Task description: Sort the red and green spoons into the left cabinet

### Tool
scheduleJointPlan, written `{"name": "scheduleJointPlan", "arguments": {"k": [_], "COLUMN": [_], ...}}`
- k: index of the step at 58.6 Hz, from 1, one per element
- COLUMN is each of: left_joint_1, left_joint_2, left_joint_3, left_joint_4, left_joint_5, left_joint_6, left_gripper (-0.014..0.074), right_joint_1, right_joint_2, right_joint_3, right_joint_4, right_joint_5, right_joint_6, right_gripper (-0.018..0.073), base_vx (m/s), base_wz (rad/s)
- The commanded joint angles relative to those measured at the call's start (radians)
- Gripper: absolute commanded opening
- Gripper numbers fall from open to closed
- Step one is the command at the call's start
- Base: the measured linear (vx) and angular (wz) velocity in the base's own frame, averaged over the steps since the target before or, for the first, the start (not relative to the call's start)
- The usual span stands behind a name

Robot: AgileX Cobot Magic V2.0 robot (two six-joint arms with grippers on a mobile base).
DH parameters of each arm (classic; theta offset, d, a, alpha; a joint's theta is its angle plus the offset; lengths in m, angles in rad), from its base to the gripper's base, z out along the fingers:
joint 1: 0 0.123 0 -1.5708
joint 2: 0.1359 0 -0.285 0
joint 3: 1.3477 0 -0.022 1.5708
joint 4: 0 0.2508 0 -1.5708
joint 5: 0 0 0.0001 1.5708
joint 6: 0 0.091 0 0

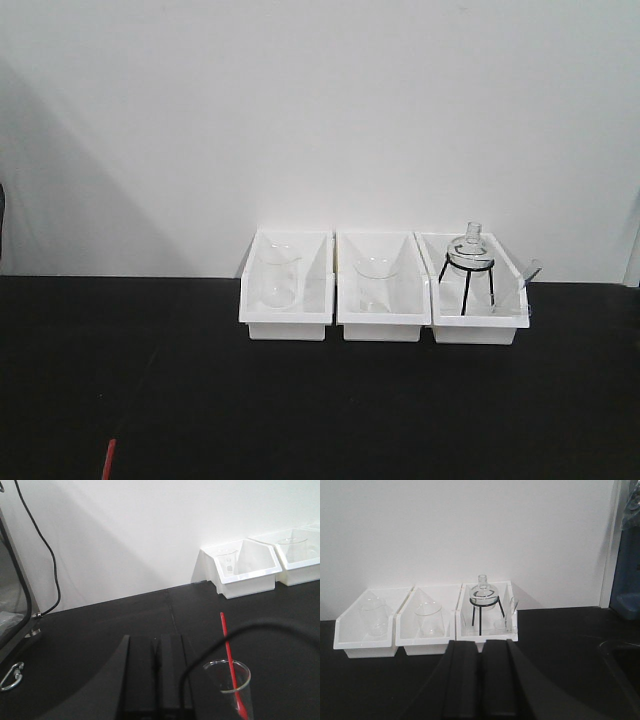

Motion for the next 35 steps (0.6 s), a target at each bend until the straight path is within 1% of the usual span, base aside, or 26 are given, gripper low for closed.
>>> {"name": "scheduleJointPlan", "arguments": {"k": [1,7,13,17,21,24,29,35], "left_joint_1": [-0.002,-0.002,-0.002,-0.002,-0.002,-0.002,-0.002,-0.002], "left_joint_2": [-0.019,-0.019,-0.019,-0.019,-0.019,-0.019,-0.019,-0.019], "left_joint_3": [0.016,0.016,0.016,0.016,0.016,0.016,0.016,0.007], "left_joint_4": [-0.005,-0.005,-0.005,-0.005,-0.005,-0.005,-0.005,-0.005], "left_joint_5": [-0.081,-0.081,-0.081,-0.081,-0.081,-0.082,-0.081,-0.124], "left_joint_6": [-0.006,-0.006,-0.006,-0.006,-0.006,-0.006,-0.006,-0.006], "left_gripper": [0.0000,0.0000,0.0000,0.0000,0.0000,0.0000,0.0000,0.0000], "right_joint_1": [-0.005,-0.005,-0.005,-0.005,-0.005,-0.005,-0.005,-0.005], "right_joint_2": [0.001,0.001,0.001,0.001,0.001,0.001,0.001,0.001], "right_joint_3": [-0.038,-0.038,-0.038,-0.038,-0.038,-0.038,-0.038,-0.038], "right_joint_4": [0.000,0.000,0.000,0.000,0.000,0.000,0.000,0.000], "right_joint_5": [-0.076,-0.072,-0.073,-0.073,-0.073,-0.074,-0.076,-0.078], "right_joint_6": [-0.003,-0.003,-0.003,-0.003,-0.003,-0.003,-0.003,-0.003], "right_gripper": [0.0308,0.0474,0.0594,0.0651,0.0681,0.0687,0.0677,0.0654], "base_vx": [0.00,0.00,0.00,0.00,0.00,0.00,0.00,0.00], "base_wz": [0.00,0.00,0.00,0.00,0.00,0.00,0.00,0.00]}}
